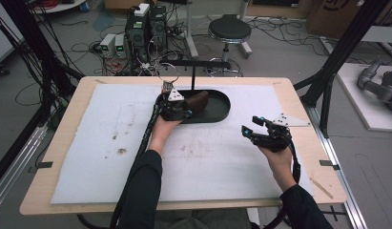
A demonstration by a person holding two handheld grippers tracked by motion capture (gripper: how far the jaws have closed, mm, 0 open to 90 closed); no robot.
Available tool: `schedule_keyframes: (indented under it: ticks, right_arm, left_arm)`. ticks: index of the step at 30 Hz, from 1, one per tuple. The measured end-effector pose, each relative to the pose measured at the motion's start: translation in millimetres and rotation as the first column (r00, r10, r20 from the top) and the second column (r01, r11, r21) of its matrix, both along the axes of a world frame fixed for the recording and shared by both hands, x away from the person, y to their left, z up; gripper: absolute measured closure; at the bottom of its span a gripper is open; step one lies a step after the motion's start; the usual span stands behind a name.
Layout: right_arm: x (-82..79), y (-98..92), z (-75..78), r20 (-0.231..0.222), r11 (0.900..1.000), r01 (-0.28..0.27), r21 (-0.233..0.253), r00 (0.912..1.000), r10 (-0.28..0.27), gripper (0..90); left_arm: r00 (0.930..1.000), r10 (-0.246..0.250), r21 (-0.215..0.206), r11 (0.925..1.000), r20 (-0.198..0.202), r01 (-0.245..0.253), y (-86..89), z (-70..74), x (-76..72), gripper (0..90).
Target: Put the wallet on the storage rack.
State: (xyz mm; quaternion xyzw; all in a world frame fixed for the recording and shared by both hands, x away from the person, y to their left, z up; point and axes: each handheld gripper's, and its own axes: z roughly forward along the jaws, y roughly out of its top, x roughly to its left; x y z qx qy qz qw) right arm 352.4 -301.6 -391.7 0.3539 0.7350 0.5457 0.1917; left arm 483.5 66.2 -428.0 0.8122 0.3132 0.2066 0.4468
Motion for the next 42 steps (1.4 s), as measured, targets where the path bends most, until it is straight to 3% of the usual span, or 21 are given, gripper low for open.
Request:
schedule_keyframes:
  ticks: [3,7,9,11,14,19,24,27,29,34,42]
  right_arm:
    - [-0.1,0.1,0.0,0.001,1.000,-0.001,0.000,1.0000,0.001,32.6]
    - [-0.1,-0.2,0.2,0.005,1.000,0.003,0.001,1.0000,-0.003,32.6]
    - [-0.3,-0.3,0.3,0.005,1.000,0.003,0.002,1.0000,-0.003,32.6]
    - [-0.7,-1.0,0.5,0.001,1.000,0.006,0.003,1.0000,-0.006,32.6]
    - [-0.6,-1.3,0.5,0.005,1.000,0.009,0.003,1.0000,-0.009,32.6]
    - [-1.1,-1.8,0.8,0.006,1.000,0.011,0.004,0.9999,-0.011,32.5]
    - [-1.3,-1.6,0.8,0.007,1.000,0.012,0.001,0.9999,-0.012,32.5]
    - [-1.1,-2.3,0.6,0.012,1.000,0.016,0.000,0.9998,-0.016,32.3]
    - [-1.1,-2.4,0.5,0.010,1.000,0.016,0.000,0.9998,-0.016,32.1]
    - [-1.5,-2.7,0.8,0.007,1.000,0.023,0.001,0.9997,-0.023,31.9]
    - [-1.4,-4.3,0.7,0.008,1.000,0.028,0.003,0.9996,-0.028,31.6]
  left_arm:
    - [0.9995,0.031,0.036,0.9989,-0.010,-0.031,1.7,1.8,-0.8,41.1]
    - [0.9988,0.048,0.034,0.9983,-0.011,-0.048,4.2,6.4,-3.0,34.6]
    - [0.9988,0.048,0.034,0.9983,-0.007,-0.048,5.3,11.3,-6.0,33.8]
    - [0.9990,0.038,0.074,0.9965,0.021,-0.039,4.3,19.0,-13.3,32.4]
    - [0.9993,0.026,0.064,0.9976,0.028,-0.027,5.3,25.1,-19.0,32.4]
    - [0.9955,0.005,0.036,0.9993,0.094,-0.008,14.3,40.7,-45.0,32.4]
    - [0.9940,-0.003,0.018,0.9998,0.109,0.001,24.6,47.8,-65.0,32.4]
    - [0.9923,-0.009,0.003,1.0000,0.123,0.008,36.7,52.4,-87.7,32.2]
    - [0.9914,-0.012,-0.001,0.9999,0.131,0.013,39.8,52.9,-93.4,31.8]
    - [0.9908,-0.011,-0.020,0.9997,0.135,0.014,58.4,50.9,-123.3,31.5]
    - [0.9916,0.009,-0.042,0.9991,0.129,-0.003,79.0,43.1,-149.4,30.3]
